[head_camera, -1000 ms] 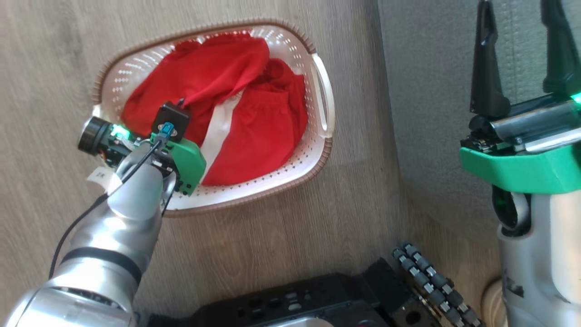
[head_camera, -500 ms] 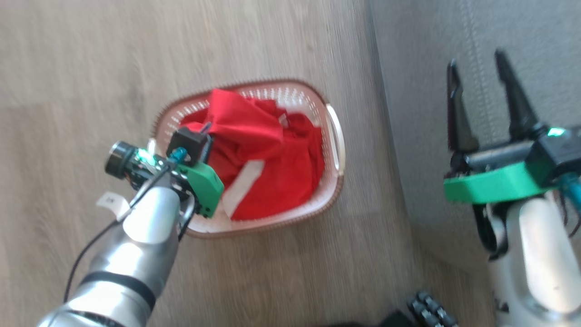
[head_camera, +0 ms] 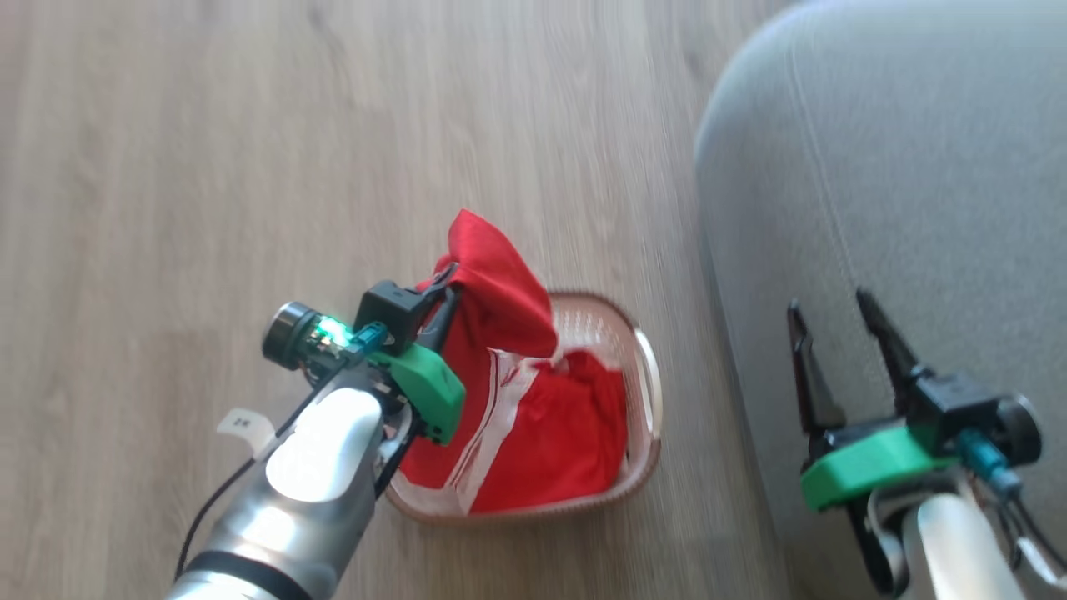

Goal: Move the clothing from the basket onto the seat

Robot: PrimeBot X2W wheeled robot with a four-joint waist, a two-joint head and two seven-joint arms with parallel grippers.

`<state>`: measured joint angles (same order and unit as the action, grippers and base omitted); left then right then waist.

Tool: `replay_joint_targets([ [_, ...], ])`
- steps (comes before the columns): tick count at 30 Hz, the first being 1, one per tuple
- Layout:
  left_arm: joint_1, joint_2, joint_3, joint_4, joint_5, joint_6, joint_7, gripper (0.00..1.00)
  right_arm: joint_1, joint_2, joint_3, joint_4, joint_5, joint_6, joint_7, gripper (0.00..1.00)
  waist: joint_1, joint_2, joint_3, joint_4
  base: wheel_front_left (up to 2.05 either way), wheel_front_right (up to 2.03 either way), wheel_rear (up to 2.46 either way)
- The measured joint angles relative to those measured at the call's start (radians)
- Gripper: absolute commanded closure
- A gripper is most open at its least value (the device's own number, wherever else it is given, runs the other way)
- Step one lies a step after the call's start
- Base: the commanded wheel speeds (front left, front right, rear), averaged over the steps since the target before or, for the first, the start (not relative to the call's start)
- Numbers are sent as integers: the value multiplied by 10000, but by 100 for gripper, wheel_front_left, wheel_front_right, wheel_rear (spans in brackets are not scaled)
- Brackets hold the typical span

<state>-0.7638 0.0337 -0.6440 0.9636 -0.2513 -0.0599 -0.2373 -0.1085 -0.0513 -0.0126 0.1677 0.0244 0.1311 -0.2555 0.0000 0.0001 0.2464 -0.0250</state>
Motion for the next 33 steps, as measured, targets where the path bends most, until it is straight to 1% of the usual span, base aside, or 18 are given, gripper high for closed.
replay_joint_targets([
  [7,99,4,-468,-941,-439,174,341,100,786,4,355,382,46,0,0,0,0,0,-1575,342,0,0,0],
  [10,194,4,-562,-1346,-579,217,585,100,1008,4,677,518,132,0,2,0,0,0,-2162,457,0,0,0],
  [13,196,8,-702,-1894,-681,384,788,100,1058,4,1116,662,165,0,2,0,0,0,-2712,600,0,0,0],
  [17,157,6,-849,-2374,-805,481,957,100,969,4,1756,930,150,0,0,0,0,0,-3000,700,0,0,0],
  [20,-3,10,-905,-2592,-842,523,1051,100,840,4,2293,1365,104,0,2,0,0,0,-3086,723,0,0,0],
  [25,-327,10,-1057,-3045,-943,604,1141,100,142,0,3020,1910,105,0,2,0,0,0,-3179,716,0,0,0],
  [33,-353,10,-1256,-3423,-1087,700,1321,100,-1032,-12,3591,2385,117,0,2,0,0,0,-3297,758,0,0,0],
])
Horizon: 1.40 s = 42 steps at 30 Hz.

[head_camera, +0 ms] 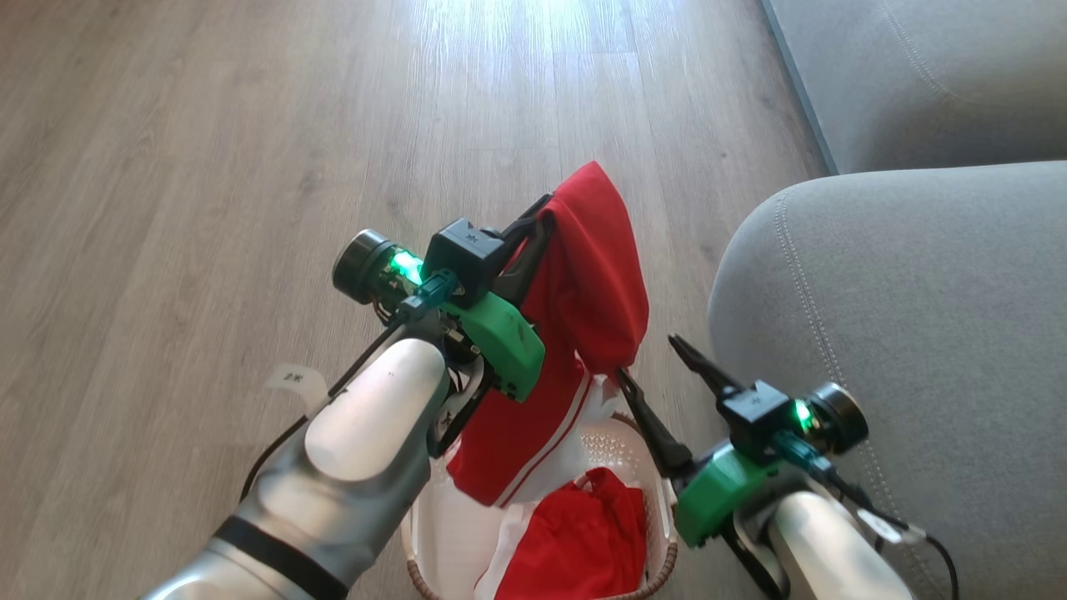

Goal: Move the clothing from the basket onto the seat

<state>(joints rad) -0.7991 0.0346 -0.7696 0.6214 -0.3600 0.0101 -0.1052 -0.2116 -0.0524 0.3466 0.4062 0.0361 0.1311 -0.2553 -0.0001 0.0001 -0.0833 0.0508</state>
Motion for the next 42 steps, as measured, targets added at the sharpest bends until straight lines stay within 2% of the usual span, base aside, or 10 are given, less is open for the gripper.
replay_joint_targets([
  [13,-4,8,-366,-418,-104,81,84,100,-1118,-19,598,1413,320,0,0,0,0,0,-106,166,0,0,0],
  [21,-2,17,-786,-907,-270,111,167,100,-1640,-46,995,2142,1315,0,0,0,0,0,-188,439,0,0,0],
  [22,1,15,-840,-934,-311,134,167,100,-1709,-50,1106,2178,1388,0,0,7,0,0,-201,464,0,0,0],
  [23,9,15,-863,-961,-366,140,167,100,-1753,-50,1158,2178,1448,0,0,29,0,0,-211,485,0,0,0],
  [24,14,17,-872,-978,-372,173,167,100,-1794,-50,1197,2180,1505,0,0,60,0,0,-221,501,0,0,0],
  [26,37,21,-884,-1007,-393,209,167,100,-1893,-50,1260,2178,1609,0,0,100,0,0,-236,518,0,0,0],
  [36,604,194,-823,-836,-732,431,56,99,-1952,-52,679,2071,1381,0,0,100,0,0,-212,216,0,0,0],
  [37,639,228,-817,-794,-788,433,50,83,-1973,-52,558,2069,1331,0,0,100,0,0,-202,156,0,0,0],
  [41,843,293,-702,-600,-976,443,-159,0,-2243,-56,-90,1958,926,0,0,100,0,0,-151,-102,0,0,0],
  [42,913,297,-677,-564,-1011,441,-221,0,-2334,-56,-265,1898,813,0,0,100,0,0,-139,-175,0,0,0],
])
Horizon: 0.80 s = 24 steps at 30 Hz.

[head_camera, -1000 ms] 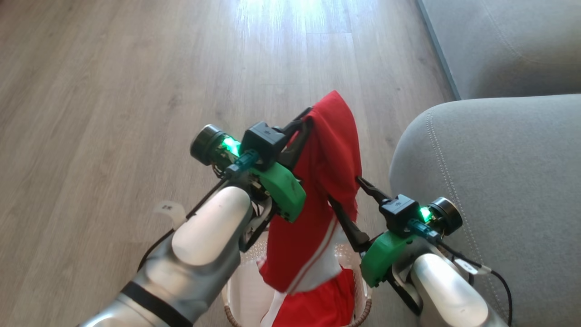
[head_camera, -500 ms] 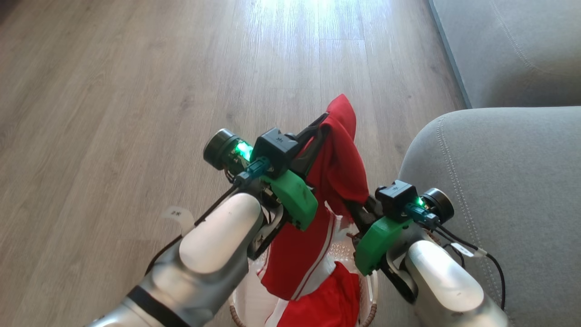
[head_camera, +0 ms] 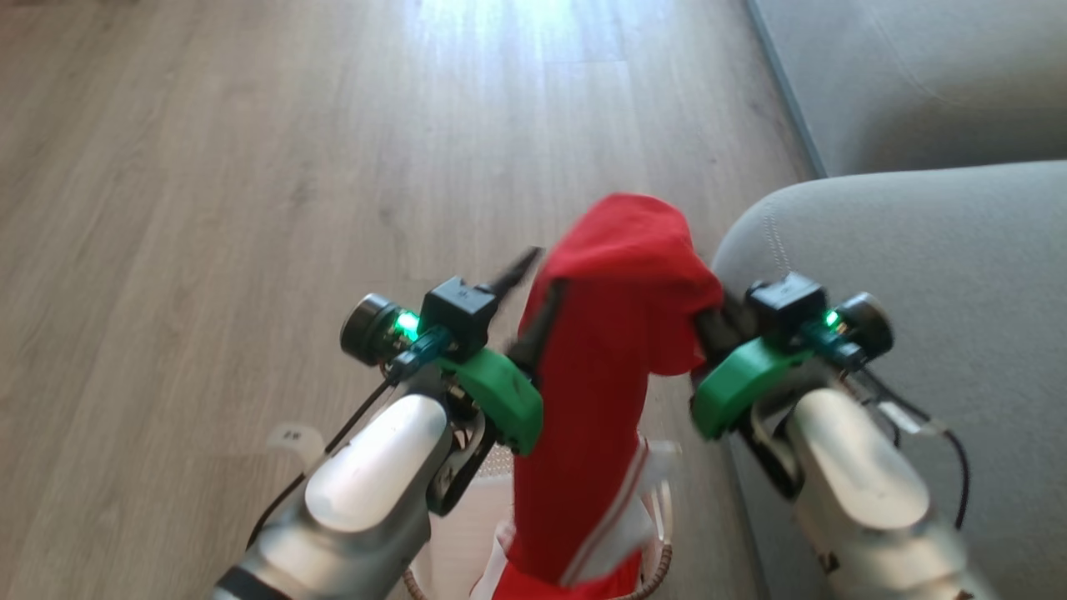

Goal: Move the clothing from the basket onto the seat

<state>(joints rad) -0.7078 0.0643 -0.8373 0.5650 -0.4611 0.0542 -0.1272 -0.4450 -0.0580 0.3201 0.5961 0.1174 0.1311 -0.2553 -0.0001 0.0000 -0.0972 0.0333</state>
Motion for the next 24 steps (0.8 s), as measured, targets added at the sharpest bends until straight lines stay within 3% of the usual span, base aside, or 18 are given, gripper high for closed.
replay_joint_targets([
  [10,520,-21,-33,107,-328,-109,-535,0,-247,-146,-1503,-738,-957,0,0,100,0,0,119,-841,0,0,0],
  [24,1167,-117,-499,153,-483,-94,-849,0,-549,-788,-2236,-1482,-1313,0,4,100,0,0,351,-2564,0,0,0],
])
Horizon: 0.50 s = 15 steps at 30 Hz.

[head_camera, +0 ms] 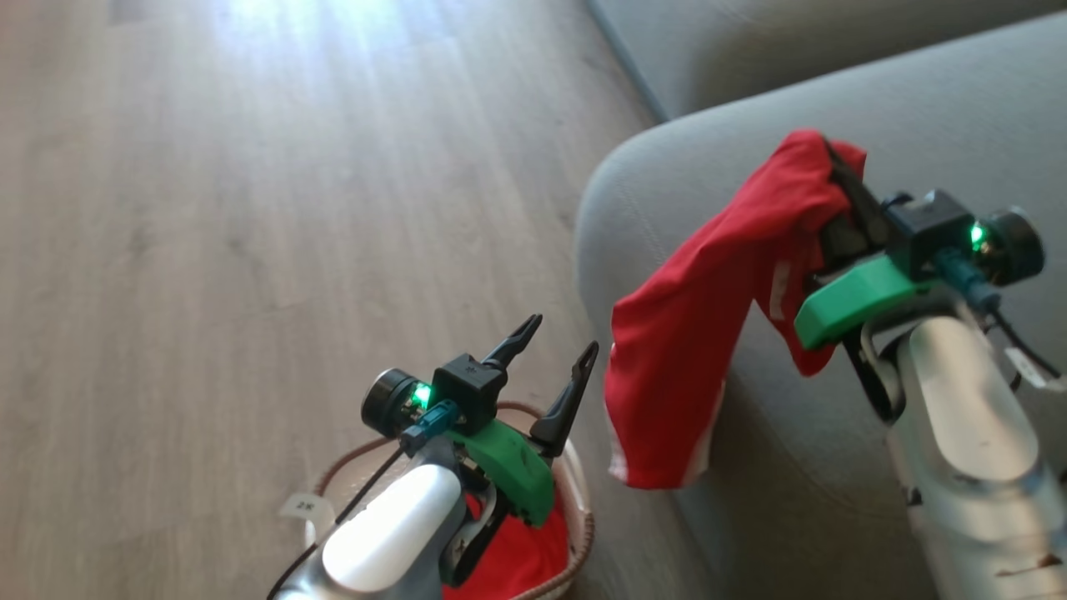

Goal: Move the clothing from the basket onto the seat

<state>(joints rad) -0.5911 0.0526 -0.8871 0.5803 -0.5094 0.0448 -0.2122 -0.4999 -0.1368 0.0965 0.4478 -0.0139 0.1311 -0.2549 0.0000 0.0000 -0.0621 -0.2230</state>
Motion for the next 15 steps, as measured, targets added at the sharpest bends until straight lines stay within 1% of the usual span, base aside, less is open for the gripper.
replay_joint_targets([
  [4,1,-29,-35,2,-2,81,-17,0,-299,-125,42,-238,4,0,86,100,0,0,148,-556,0,0,0],
  [5,1,-29,-35,2,-2,81,-17,0,-299,-125,42,-238,4,0,86,100,0,0,148,-556,0,0,0],
  [6,1,-42,-65,31,-2,82,-23,0,-405,-209,107,-318,21,0,173,100,0,0,238,-827,0,0,0],
  [9,0,-63,-115,82,-38,82,-23,0,-506,-236,297,-426,157,0,190,100,0,0,396,-1199,0,0,0],
  [15,-7,-69,-272,244,-94,82,-23,0,-954,-295,702,-416,288,0,364,100,0,0,804,-1598,0,0,0],
])
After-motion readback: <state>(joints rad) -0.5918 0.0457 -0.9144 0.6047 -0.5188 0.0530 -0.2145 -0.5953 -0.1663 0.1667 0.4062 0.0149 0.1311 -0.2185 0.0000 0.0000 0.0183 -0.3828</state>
